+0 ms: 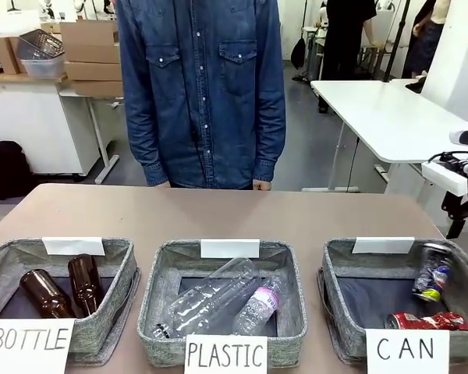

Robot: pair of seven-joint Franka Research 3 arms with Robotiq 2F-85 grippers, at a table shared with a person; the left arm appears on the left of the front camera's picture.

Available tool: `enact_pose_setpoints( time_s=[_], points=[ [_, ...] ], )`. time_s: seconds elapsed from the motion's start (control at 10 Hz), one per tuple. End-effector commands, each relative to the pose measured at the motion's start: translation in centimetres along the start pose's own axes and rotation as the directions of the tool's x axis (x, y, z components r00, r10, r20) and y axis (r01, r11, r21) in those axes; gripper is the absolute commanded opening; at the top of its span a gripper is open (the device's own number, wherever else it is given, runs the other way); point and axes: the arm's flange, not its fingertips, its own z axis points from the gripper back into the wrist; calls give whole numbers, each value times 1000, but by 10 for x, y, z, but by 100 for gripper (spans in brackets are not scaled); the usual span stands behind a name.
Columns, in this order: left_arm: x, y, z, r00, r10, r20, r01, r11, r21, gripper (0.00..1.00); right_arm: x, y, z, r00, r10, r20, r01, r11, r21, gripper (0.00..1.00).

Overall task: Sort the can waste into the basket.
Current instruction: Pick up the can waste from the table and place it in the right Fabric basket.

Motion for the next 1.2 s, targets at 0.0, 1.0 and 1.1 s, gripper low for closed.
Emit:
enact_pose_setpoints(
  time_s=[0.0, 1.0, 1.1],
  points=[
    [-2, 0, 2, 1000, -3, -6, 3, 1000, 5, 100, -7, -6, 7, 996, 26, 85, -25, 1000, -5, 100],
    [-2, 0, 2, 1000, -3, -6, 3, 1000, 5, 100, -34, -45, 77, -175, -758, 629, 203, 597, 776, 100],
    [-2, 0, 2, 1000, -3, -6, 3, 1000, 5, 100, -39, -52, 75, -321, -787, 527, 206, 485, 850, 100]
  ],
)
